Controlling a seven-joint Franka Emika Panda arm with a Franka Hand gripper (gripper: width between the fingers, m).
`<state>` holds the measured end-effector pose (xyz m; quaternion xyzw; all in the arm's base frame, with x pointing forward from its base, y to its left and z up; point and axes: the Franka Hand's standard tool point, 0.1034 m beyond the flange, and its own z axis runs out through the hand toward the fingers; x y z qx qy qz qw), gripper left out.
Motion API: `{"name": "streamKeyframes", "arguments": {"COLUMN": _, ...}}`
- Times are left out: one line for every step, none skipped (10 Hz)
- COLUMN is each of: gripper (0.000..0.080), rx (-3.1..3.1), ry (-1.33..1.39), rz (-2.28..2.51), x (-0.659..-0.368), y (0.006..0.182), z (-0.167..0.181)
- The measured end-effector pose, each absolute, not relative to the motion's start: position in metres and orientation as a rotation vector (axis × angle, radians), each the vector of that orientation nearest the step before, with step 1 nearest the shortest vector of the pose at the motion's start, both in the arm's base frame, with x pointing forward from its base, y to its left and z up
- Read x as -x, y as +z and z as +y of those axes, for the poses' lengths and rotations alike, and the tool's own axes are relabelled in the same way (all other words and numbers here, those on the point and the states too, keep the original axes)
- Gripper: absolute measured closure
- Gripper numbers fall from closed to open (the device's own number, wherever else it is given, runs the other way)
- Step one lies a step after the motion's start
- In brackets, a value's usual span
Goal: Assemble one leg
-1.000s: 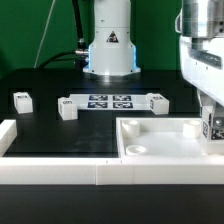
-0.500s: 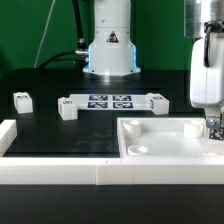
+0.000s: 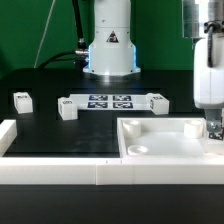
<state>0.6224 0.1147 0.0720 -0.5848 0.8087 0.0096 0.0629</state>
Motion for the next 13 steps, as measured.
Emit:
{"name": "streamKeyframes", "arguments": {"gripper": 0.0164, "rx": 1.77, "ry": 0.029, "rz": 2.441, "x": -0.622, "y": 0.072, "z": 0.115}}
{"name": "streamKeyframes", "arguments": {"gripper": 0.0164, "rx": 1.856, "ry": 0.021, "rz": 2.377, "x": -0.623, "y": 0.072, "z": 0.114}}
{"name": "streamKeyframes", "arguments": {"gripper": 0.0152, "rx": 2.007, "ry": 0.006, "rz": 2.253, "x": -0.623, "y": 0.072, "z": 0.114}}
{"name": "streamKeyframes", "arguments": {"gripper": 0.015, "rx": 2.077, "ry": 0.0, "rz": 2.188, "x": -0.623, "y": 0.073, "z": 0.114}}
{"name": "streamKeyframes", "arguments": {"gripper": 0.015, "rx": 2.194, "ry": -0.013, "rz": 2.074, "x": -0.623, "y": 0.073, "z": 0.115}}
{"name": "streamKeyframes", "arguments": {"gripper": 0.015, "rx": 2.298, "ry": -0.024, "rz": 1.965, "x": -0.623, "y": 0.073, "z": 0.116}}
{"name": "streamKeyframes", "arguments": {"gripper": 0.015, "rx": 2.412, "ry": -0.035, "rz": 1.836, "x": -0.624, "y": 0.074, "z": 0.117}}
{"name": "streamKeyframes", "arguments": {"gripper": 0.015, "rx": 2.465, "ry": -0.04, "rz": 1.763, "x": -0.624, "y": 0.074, "z": 0.118}}
{"name": "streamKeyframes", "arguments": {"gripper": 0.015, "rx": 2.598, "ry": -0.058, "rz": 1.581, "x": -0.625, "y": 0.074, "z": 0.117}}
{"name": "streamKeyframes", "arguments": {"gripper": 0.015, "rx": 2.71, "ry": -0.069, "rz": 1.408, "x": -0.627, "y": 0.073, "z": 0.116}}
{"name": "streamKeyframes", "arguments": {"gripper": 0.015, "rx": 2.822, "ry": -0.088, "rz": 1.215, "x": -0.629, "y": 0.072, "z": 0.117}}
{"name": "streamKeyframes", "arguments": {"gripper": 0.015, "rx": 2.858, "ry": -0.095, "rz": 1.132, "x": -0.631, "y": 0.073, "z": 0.115}}
{"name": "streamKeyframes", "arguments": {"gripper": 0.015, "rx": 2.928, "ry": -0.106, "rz": 0.965, "x": -0.633, "y": 0.073, "z": 0.111}}
